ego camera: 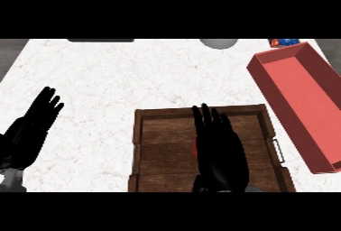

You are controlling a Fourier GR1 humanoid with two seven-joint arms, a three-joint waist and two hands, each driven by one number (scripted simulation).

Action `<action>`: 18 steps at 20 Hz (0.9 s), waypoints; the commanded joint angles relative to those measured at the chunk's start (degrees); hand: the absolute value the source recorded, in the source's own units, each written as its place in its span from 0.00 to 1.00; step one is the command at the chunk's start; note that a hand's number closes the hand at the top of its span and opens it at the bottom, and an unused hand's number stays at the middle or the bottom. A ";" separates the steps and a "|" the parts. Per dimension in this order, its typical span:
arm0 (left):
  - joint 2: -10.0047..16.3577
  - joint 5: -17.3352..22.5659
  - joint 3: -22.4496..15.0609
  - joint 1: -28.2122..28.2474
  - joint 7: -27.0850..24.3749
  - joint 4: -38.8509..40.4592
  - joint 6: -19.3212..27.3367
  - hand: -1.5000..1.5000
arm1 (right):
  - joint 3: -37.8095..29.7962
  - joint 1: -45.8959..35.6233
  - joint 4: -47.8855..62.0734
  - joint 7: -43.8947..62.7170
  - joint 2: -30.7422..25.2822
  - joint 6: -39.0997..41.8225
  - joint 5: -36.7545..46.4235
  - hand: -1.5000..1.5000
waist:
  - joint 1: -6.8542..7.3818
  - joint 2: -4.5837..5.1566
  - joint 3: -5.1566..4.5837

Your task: Pick the bell pepper from the tray and place it in the cardboard box

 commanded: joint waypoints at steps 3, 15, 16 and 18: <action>-0.98 -1.23 -0.30 -1.56 1.51 0.13 0.08 0.50 | 1.63 -3.23 -0.14 14.09 2.61 7.00 -1.22 0.00 | 0.06 0.10 0.06; -1.33 -1.88 1.59 -0.85 2.55 -2.01 -0.83 0.50 | 1.38 -5.17 6.97 11.85 2.65 6.13 0.69 0.00 | 0.41 0.09 0.09; -1.38 -2.35 2.24 0.77 -0.20 0.70 -2.35 0.50 | -1.50 -7.20 6.42 11.96 2.65 8.34 -0.94 0.00 | 0.41 0.15 0.05; -2.06 -2.12 2.66 -0.05 -0.46 0.68 -2.43 0.50 | 0.83 -5.50 8.95 11.12 2.65 5.69 0.88 0.00 | 0.35 0.19 0.06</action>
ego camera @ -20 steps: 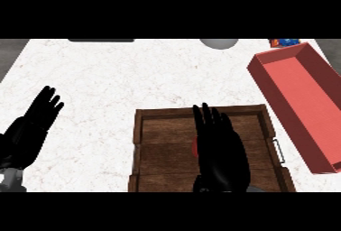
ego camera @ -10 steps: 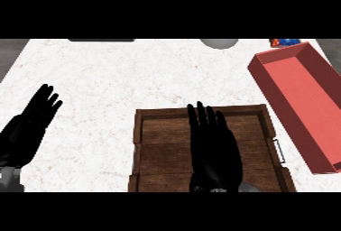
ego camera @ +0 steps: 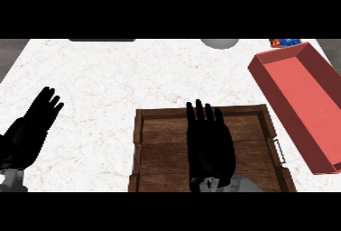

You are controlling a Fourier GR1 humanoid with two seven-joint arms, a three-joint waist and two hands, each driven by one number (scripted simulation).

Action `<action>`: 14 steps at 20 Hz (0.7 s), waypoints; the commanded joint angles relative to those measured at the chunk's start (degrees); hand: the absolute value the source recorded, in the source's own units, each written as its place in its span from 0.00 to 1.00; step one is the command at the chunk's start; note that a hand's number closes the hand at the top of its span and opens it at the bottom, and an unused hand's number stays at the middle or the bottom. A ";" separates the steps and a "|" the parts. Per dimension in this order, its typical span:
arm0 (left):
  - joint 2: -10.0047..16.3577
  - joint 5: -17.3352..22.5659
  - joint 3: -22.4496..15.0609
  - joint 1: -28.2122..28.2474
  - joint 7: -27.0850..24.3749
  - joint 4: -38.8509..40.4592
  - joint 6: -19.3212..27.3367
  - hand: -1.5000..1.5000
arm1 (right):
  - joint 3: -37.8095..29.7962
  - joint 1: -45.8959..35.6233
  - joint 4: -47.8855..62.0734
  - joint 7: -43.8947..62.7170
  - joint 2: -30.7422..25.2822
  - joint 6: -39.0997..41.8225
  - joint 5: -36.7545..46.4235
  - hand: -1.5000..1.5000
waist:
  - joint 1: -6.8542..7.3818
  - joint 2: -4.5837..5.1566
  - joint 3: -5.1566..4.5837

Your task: Pick the bell pepper from the tray and place it in the cardboard box

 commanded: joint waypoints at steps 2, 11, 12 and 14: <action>0.14 -0.09 0.45 -1.59 3.45 -2.10 0.98 0.50 | -0.79 -3.04 3.56 11.71 1.19 3.98 -1.69 0.00 | 0.05 0.02 0.04; -0.60 0.01 1.93 -0.53 2.06 0.75 -2.01 0.50 | -3.56 -2.77 5.91 10.13 1.19 4.25 0.61 0.00 | -0.22 0.05 0.03; -2.85 -2.40 -0.45 -1.97 3.61 -0.89 2.01 0.50 | 1.05 0.26 6.26 11.91 1.19 1.55 1.09 0.00 | -0.32 0.00 0.05; -0.74 -0.64 2.11 1.53 0.22 0.66 -3.04 0.50 | 2.29 1.70 5.40 13.10 1.19 0.89 1.41 0.00 | -0.10 -0.04 0.01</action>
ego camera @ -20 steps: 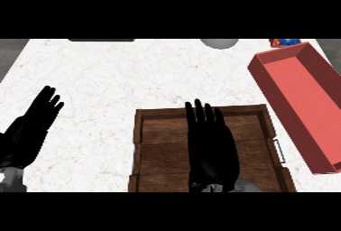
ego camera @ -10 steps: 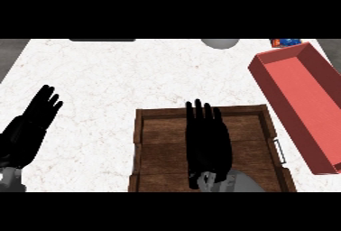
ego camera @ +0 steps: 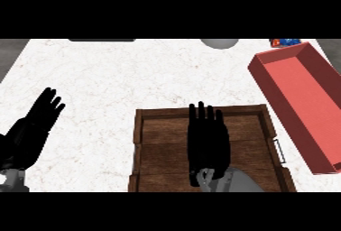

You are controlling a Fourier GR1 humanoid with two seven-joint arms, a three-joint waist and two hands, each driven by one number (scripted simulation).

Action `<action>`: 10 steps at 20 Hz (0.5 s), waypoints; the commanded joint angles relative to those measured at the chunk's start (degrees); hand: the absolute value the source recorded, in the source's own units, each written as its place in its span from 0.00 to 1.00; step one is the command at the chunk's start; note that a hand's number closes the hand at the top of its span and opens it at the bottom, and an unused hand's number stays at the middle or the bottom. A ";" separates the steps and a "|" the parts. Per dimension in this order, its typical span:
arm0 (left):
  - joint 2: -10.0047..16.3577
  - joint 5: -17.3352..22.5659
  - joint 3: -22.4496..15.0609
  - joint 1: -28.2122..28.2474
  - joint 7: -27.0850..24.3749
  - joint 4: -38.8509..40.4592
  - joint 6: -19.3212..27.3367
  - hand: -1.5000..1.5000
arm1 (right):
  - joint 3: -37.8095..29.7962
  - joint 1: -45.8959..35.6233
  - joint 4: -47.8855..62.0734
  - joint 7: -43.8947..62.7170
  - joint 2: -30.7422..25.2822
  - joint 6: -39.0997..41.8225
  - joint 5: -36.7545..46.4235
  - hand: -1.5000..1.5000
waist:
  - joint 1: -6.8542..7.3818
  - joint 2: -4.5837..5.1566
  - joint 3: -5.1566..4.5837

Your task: Pick the bell pepper from the tray and place it in the cardboard box

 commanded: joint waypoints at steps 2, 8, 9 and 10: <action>0.56 0.56 1.17 0.89 1.06 -1.33 -1.47 0.50 | 0.88 -1.90 5.24 10.98 1.17 -0.45 -0.12 0.00 | 0.49 0.08 0.02; -0.53 -1.13 0.90 3.13 0.55 -3.24 -1.48 0.50 | 1.61 -0.55 7.19 10.39 1.18 -1.77 -0.11 0.00 | 0.60 0.04 0.04; -0.28 0.35 2.40 0.38 1.50 -0.43 -2.54 0.50 | -2.05 -1.96 4.37 9.94 1.18 2.42 -1.74 0.00 | 0.00 0.07 0.02; -2.58 -1.86 1.19 0.23 -1.07 1.81 -1.12 0.50 | -1.80 0.14 4.35 8.27 1.18 2.86 0.28 0.00 | -0.38 0.10 0.01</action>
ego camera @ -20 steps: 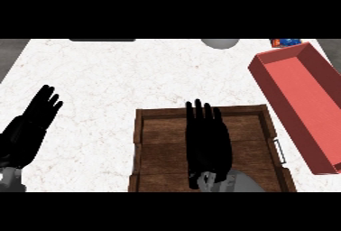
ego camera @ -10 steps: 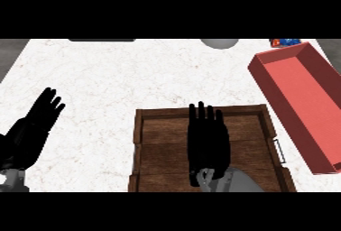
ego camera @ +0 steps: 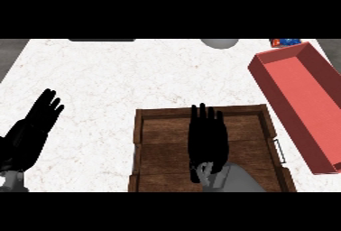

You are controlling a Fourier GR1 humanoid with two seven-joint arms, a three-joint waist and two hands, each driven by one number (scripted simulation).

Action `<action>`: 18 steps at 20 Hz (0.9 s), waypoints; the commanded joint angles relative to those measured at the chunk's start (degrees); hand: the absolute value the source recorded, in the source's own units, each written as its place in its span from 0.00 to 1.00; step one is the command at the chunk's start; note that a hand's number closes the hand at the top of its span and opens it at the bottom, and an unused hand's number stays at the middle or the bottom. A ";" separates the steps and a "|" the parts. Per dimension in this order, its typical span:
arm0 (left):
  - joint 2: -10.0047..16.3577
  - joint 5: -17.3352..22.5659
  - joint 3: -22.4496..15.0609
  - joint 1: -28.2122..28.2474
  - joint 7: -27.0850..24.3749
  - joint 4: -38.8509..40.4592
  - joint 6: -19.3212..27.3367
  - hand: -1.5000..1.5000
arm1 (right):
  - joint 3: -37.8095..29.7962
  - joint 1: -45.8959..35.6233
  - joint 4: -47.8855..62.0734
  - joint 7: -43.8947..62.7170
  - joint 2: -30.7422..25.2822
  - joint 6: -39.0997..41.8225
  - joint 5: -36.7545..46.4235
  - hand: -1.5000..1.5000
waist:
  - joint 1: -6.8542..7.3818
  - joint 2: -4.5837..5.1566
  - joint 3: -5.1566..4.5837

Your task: Pick the bell pepper from the tray and place it in the cardboard box

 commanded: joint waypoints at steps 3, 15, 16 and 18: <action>0.76 0.11 1.61 -0.06 1.96 -2.18 -0.57 0.50 | 1.78 1.56 1.13 11.51 1.10 1.24 -0.44 0.00 | 0.03 -0.09 0.02; -2.72 -2.77 1.62 -2.81 2.25 0.49 -0.30 0.50 | 1.00 1.34 4.90 7.92 1.10 -3.05 1.56 1.00 | -0.30 0.06 0.02; -0.20 -0.89 4.29 -1.75 1.91 1.64 -3.97 0.50 | 1.48 -0.94 7.13 6.27 1.11 -3.20 3.12 1.00 | -0.01 0.08 0.01; -4.38 -4.53 1.50 -2.82 2.44 0.97 -0.79 0.50 | 2.00 0.86 5.66 2.56 1.10 -3.23 4.56 1.00 | -0.19 0.07 0.03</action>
